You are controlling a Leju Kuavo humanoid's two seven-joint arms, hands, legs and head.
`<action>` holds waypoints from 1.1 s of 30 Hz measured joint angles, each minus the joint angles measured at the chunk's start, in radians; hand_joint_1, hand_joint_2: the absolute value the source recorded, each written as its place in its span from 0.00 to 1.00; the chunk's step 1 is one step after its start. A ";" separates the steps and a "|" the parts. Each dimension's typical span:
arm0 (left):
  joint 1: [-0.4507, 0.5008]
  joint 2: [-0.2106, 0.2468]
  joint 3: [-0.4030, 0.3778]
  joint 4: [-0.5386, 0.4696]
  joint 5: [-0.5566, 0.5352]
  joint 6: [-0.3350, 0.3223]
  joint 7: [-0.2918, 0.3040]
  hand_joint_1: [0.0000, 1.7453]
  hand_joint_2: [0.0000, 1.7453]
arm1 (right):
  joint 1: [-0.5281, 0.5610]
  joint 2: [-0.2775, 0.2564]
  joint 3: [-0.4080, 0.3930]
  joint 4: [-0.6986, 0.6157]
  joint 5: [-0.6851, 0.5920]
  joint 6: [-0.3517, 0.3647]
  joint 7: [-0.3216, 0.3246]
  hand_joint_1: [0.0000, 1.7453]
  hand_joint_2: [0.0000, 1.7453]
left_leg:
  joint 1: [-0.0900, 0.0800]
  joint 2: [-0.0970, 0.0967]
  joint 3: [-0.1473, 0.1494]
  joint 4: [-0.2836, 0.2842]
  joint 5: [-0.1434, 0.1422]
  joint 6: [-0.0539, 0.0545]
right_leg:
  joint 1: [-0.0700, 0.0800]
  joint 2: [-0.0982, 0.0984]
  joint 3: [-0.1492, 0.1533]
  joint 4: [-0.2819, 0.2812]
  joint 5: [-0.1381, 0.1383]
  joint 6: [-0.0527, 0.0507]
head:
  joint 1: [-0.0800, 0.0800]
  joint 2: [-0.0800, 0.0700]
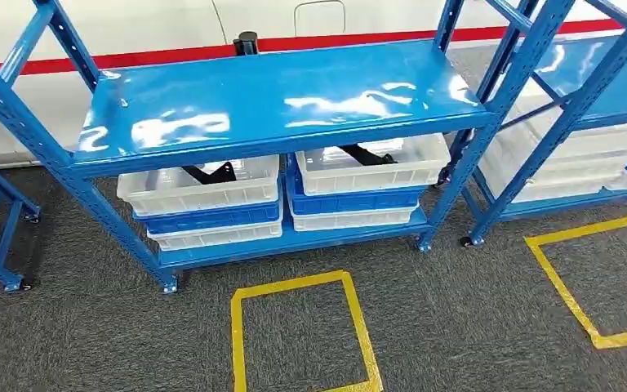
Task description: Take the parts from the cabinet and place them on the table.
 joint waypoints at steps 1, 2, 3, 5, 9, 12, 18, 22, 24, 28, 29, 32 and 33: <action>-0.003 0.000 0.000 0.000 0.000 0.002 0.005 0.00 0.00 | 0.000 0.001 0.000 0.001 0.000 0.000 0.002 0.00 1.00 | -0.009 -0.008 0.000 0.006 -0.009 -0.008 | 0.006 0.008 0.004 -0.014 0.002 -0.014 | 0.003 0.000; -0.003 0.000 0.000 0.000 -0.001 0.004 0.008 0.00 0.00 | -0.002 0.000 0.000 0.001 0.000 -0.001 0.002 0.00 1.00 | -0.009 -0.013 0.000 0.003 -0.013 -0.012 | 0.004 -0.009 0.007 -0.016 0.003 -0.039 | 0.001 0.000; -0.003 0.000 0.000 0.000 -0.002 0.007 0.009 0.00 0.00 | -0.005 0.000 0.000 0.001 0.000 -0.002 0.002 0.00 1.00 | -0.009 -0.017 0.003 0.000 -0.013 -0.016 | 0.007 -0.013 0.010 -0.016 0.003 -0.050 | -0.002 0.000; -0.003 0.000 -0.003 0.000 -0.005 0.008 0.009 0.00 0.00 | -0.009 0.001 0.000 0.001 -0.003 -0.002 0.003 0.00 1.00 | -0.003 -0.028 0.004 0.001 -0.015 -0.024 | 0.000 -0.027 0.022 -0.020 0.004 -0.069 | -0.001 0.000; -0.007 -0.002 -0.009 0.000 -0.013 0.009 0.014 0.00 0.00 | -0.004 0.000 0.000 0.001 -0.012 -0.010 0.003 0.00 1.00 | -0.001 0.037 -0.099 0.215 -0.132 -0.040 | 0.003 -0.059 0.029 -0.021 -0.001 -0.088 | -0.008 0.000; -0.004 -0.003 -0.015 0.000 -0.013 0.009 0.015 0.00 0.00 | -0.003 0.000 0.000 0.001 -0.013 -0.011 0.003 0.00 1.00 | 0.003 0.044 -0.152 0.291 -0.127 -0.042 | 0.008 -0.087 0.030 -0.021 -0.009 -0.095 | -0.008 0.000; -0.012 -0.003 -0.017 -0.001 -0.013 0.009 0.014 0.00 0.00 | -0.005 0.003 0.000 0.001 -0.013 -0.011 0.003 0.00 1.00 | -0.011 0.099 -0.013 0.016 -0.014 -0.014 | 0.018 -0.135 0.061 -0.025 -0.035 -0.070 | -0.006 0.000; -0.006 -0.002 -0.017 -0.001 -0.013 0.008 0.015 0.00 0.00 | -0.011 0.004 0.000 -0.002 -0.014 -0.011 0.002 0.00 1.00 | -0.001 0.059 0.017 -0.022 0.007 0.011 | 0.016 -0.094 0.073 -0.007 -0.059 -0.054 | -0.002 0.000; -0.011 -0.001 -0.017 -0.001 -0.013 0.008 0.016 0.00 0.00 | -0.010 0.005 0.000 -0.002 -0.014 -0.011 0.002 0.00 1.00 | 0.000 0.038 0.015 -0.022 0.010 0.015 | 0.016 -0.061 -0.006 0.143 -0.124 -0.067 | 0.002 0.000; -0.009 -0.002 -0.017 -0.001 -0.012 0.008 0.016 0.00 0.00 | -0.003 0.004 0.000 -0.002 -0.015 -0.010 0.002 0.00 1.00 | 0.002 -0.019 0.020 -0.021 0.006 0.013 | 0.014 -0.049 -0.080 0.218 -0.106 -0.043 | 0.002 0.000; -0.009 -0.003 -0.017 -0.001 -0.012 0.008 0.016 0.00 0.00 | -0.002 0.003 0.000 -0.002 -0.015 -0.010 0.002 0.00 1.00 | 0.003 -0.033 0.024 -0.020 0.004 0.010 | 0.012 -0.042 -0.049 0.132 -0.060 -0.030 | 0.002 0.000; -0.011 -0.003 -0.017 -0.001 -0.012 0.008 0.016 0.00 0.00 | -0.003 0.003 0.000 -0.001 -0.016 -0.010 0.002 0.00 0.00 | -0.006 -0.070 0.027 -0.013 -0.010 -0.008 | 0.007 0.019 0.011 -0.034 0.016 -0.039 | 0.002 0.000; -0.011 -0.003 -0.017 -0.001 -0.012 0.009 0.016 0.00 0.00 | -0.005 0.003 0.000 -0.001 -0.017 -0.010 0.002 0.00 0.00 | -0.005 -0.073 0.028 -0.015 -0.011 -0.010 | 0.008 0.007 0.011 -0.034 0.015 -0.051 | -0.001 0.000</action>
